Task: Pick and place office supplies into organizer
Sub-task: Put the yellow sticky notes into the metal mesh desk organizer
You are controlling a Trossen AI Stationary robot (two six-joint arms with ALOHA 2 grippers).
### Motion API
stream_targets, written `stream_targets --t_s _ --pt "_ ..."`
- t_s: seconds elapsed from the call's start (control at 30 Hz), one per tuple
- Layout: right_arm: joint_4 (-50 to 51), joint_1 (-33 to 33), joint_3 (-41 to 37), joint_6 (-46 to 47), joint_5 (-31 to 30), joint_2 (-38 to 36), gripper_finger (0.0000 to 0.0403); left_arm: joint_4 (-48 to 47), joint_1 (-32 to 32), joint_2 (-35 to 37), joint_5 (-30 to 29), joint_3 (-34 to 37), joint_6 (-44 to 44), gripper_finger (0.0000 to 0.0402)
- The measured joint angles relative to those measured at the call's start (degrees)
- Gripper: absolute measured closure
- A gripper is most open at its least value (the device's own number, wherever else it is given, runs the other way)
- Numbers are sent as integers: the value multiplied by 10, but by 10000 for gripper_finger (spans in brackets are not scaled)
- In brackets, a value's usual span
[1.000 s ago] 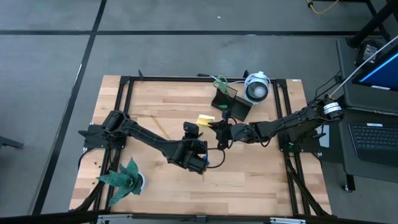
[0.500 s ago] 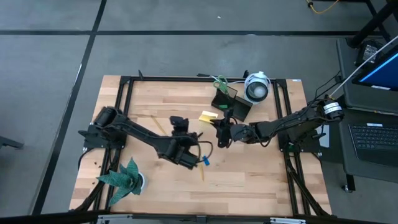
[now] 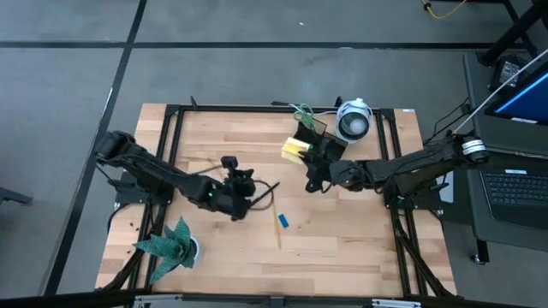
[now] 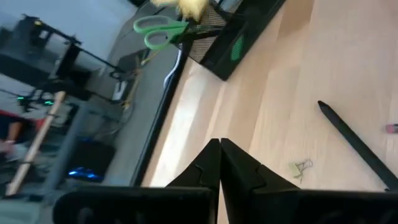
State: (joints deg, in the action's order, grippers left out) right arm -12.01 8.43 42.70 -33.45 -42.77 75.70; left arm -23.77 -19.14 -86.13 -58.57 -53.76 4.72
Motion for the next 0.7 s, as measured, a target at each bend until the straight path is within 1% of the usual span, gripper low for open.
stream_targets --t_s 0.2,0.33,0.47,0.6,0.7 --pt "129 -22 0 105 -5 -52 381 190 23 82 80 107 -100 399" --pt "185 -30 0 151 -22 -59 381 275 48 122 133 157 -149 401" --pt "224 -30 0 187 -59 -59 381 309 70 146 177 186 -165 398" --pt "294 -30 -1 267 -71 -59 381 316 87 151 183 201 -165 400" --pt "314 -30 -22 317 -71 -60 381 316 96 151 191 205 -169 399"
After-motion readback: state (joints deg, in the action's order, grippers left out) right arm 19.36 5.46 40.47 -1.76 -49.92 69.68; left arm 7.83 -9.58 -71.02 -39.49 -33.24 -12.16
